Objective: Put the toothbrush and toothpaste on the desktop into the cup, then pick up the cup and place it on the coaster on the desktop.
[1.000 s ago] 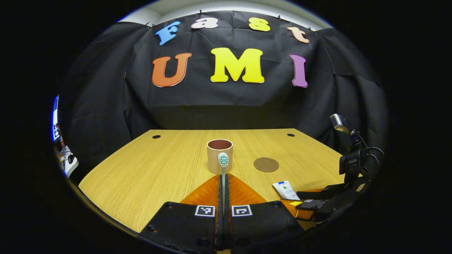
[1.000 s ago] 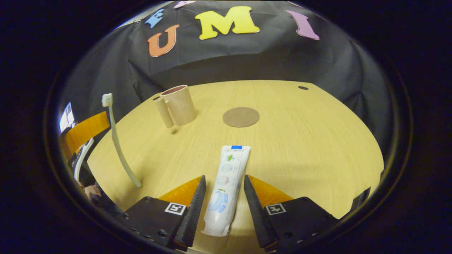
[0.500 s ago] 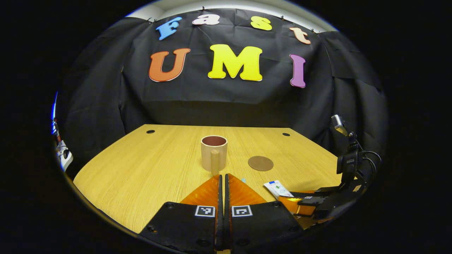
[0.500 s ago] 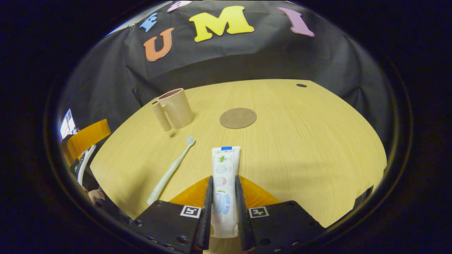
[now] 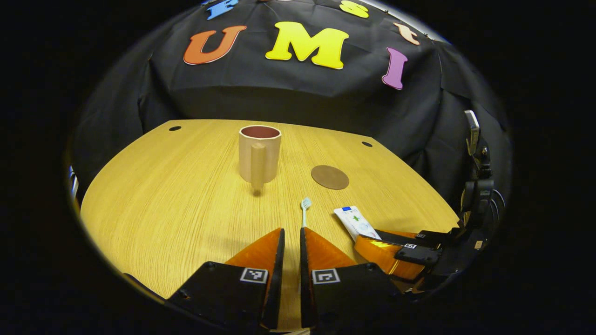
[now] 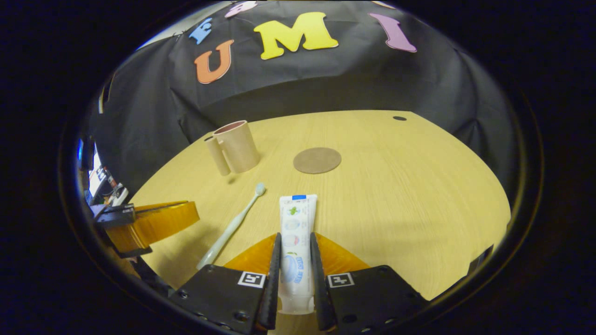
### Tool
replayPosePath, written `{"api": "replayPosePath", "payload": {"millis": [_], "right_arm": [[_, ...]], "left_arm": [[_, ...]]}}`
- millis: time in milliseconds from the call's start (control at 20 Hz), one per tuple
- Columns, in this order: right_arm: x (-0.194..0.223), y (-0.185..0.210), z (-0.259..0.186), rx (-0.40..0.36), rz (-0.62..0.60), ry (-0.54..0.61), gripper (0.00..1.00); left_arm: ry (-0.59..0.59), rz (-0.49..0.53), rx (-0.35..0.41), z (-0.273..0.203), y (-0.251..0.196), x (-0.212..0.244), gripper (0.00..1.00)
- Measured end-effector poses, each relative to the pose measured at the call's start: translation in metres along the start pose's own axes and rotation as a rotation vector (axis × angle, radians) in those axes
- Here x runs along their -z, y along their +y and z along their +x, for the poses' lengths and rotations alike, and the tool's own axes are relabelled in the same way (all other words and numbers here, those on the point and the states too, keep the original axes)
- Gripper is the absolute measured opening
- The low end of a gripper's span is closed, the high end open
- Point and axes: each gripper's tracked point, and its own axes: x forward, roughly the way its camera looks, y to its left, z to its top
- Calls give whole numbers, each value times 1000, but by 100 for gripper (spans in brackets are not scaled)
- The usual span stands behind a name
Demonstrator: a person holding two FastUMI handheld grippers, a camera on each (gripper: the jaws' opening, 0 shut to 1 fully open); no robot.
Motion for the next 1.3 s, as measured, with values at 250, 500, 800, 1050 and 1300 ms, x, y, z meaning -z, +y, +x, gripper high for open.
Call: {"api": "replayPosePath", "payload": {"millis": [250, 500, 800, 1050, 1300], "right_arm": [[1, 3, -1, -8, -17, -7, 34], [0, -4, -3, -9, 7, -5, 34], [-5, -12, -7, -9, 33, -22, 34], [-6, -18, -9, -5, 59, -24, 34], [-11, -16, -13, -5, 46, -46, 34]], "left_arm": [[35, 77, 13, 12, -16, 7, 60], [109, 67, 26, 20, -14, 25, 63], [156, 65, 36, 30, -7, 39, 59], [160, 88, 15, 29, 4, 40, 37], [119, 107, 1, 33, 9, 37, 8]]}}
